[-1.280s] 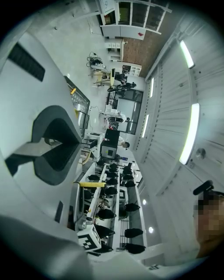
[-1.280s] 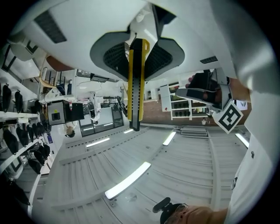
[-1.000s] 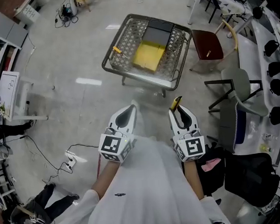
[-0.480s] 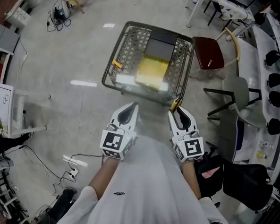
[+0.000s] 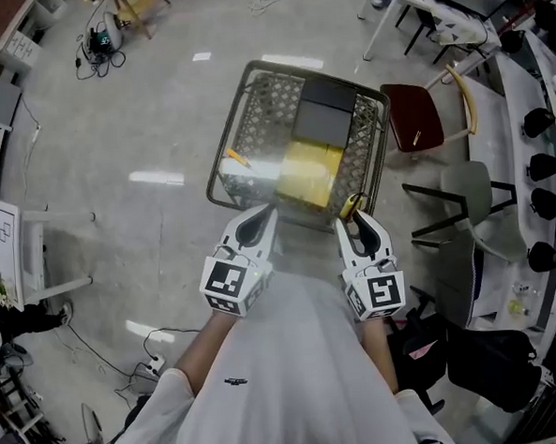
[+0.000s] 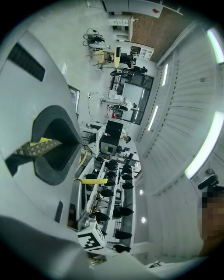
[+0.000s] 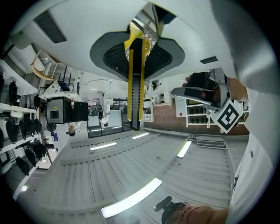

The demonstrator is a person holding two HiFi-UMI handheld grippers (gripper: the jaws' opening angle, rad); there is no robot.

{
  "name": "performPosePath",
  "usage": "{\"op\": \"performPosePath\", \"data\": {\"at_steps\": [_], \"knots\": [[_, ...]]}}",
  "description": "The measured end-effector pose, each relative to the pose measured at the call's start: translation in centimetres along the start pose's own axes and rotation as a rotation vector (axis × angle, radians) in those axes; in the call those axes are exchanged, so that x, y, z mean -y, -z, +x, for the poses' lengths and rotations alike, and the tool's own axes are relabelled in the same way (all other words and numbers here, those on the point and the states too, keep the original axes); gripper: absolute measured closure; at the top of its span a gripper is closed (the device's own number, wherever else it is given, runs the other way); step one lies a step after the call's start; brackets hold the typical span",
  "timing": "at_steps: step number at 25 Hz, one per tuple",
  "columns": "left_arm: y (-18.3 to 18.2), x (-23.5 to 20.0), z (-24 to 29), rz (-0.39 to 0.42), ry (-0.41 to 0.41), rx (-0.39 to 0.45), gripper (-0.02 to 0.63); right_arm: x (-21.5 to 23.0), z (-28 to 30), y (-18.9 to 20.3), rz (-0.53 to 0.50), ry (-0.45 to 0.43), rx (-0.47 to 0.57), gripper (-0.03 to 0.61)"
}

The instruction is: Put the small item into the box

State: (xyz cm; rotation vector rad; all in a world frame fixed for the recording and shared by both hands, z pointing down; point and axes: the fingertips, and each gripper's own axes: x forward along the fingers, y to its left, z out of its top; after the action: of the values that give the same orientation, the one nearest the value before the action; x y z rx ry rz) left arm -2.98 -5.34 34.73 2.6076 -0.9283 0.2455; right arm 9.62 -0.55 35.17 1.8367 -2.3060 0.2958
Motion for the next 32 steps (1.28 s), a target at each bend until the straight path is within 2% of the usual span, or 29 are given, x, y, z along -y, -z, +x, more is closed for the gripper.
{"op": "performPosePath", "data": {"at_steps": [12,19,26,32], "knots": [[-1.2,-4.7,1.4,0.006,0.012,0.013,0.612,-0.4,4.8,-0.6,-0.029,0.018,-0.008,0.472],[-0.3,-4.7,3.7,-0.001,0.045,-0.025,0.612,0.7,6.1,-1.0,-0.038,0.006,-0.023,0.472],[0.9,-5.7,6.2,-0.001,0.036,-0.057,0.612,3.3,8.1,1.5,-0.055,0.002,-0.100,0.472],[3.0,-7.0,8.7,0.002,0.022,-0.105,0.612,4.4,11.0,4.3,-0.094,-0.043,-0.165,0.472]]}}
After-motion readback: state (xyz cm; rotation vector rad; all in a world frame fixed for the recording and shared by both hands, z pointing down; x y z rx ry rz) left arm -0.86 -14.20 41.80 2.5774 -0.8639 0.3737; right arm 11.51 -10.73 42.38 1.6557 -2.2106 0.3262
